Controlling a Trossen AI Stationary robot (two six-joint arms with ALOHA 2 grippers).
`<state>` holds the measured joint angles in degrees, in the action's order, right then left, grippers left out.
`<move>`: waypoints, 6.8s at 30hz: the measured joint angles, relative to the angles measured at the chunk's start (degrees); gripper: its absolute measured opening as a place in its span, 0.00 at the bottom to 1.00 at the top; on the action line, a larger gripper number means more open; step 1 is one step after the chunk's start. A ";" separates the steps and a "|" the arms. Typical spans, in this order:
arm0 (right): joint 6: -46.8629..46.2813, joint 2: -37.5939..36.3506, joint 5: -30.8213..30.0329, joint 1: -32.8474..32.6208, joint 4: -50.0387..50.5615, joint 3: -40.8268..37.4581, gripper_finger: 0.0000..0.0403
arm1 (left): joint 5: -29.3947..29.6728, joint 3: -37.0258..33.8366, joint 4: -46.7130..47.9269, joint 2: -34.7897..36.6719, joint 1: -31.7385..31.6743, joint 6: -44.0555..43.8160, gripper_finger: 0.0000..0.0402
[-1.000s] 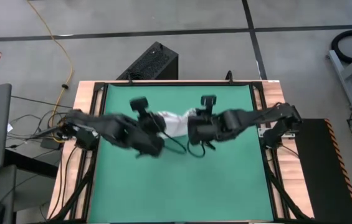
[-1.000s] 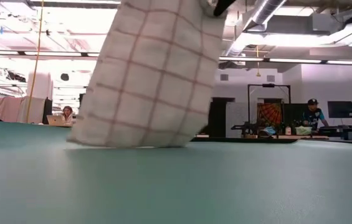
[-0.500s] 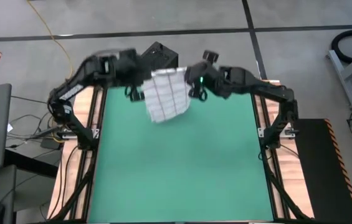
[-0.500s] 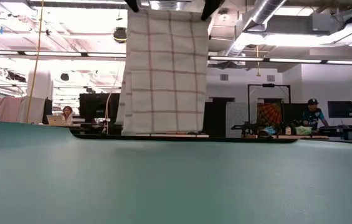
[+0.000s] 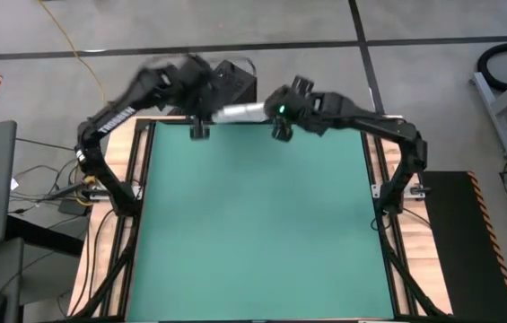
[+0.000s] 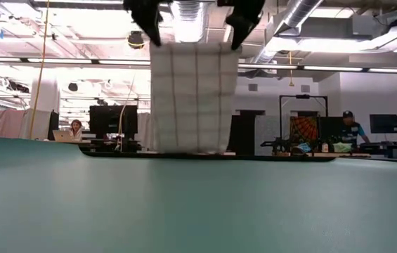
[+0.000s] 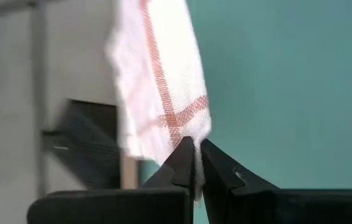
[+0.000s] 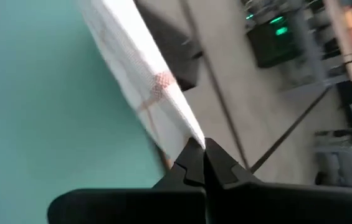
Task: Roll towel into tight, uniform cylinder
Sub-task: Roll the white towel
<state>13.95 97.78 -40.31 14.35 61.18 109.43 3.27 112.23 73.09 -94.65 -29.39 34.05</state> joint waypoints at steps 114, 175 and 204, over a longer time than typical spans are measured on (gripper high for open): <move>-33.99 0.07 28.88 -21.35 -32.83 -53.49 0.00 | 15.10 -64.73 -71.50 6.93 47.01 -34.07 0.00; -29.32 0.07 26.02 -37.40 -22.31 -44.02 0.02 | 19.29 -64.01 -84.51 2.13 46.78 -46.38 0.00; -17.98 1.95 25.13 -42.34 -39.06 -44.72 0.44 | 21.09 -64.00 -88.29 -5.13 51.99 -51.68 0.00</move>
<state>-4.03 99.73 -15.18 -27.99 22.12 64.71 24.36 48.24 -15.20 -99.78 22.60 -17.63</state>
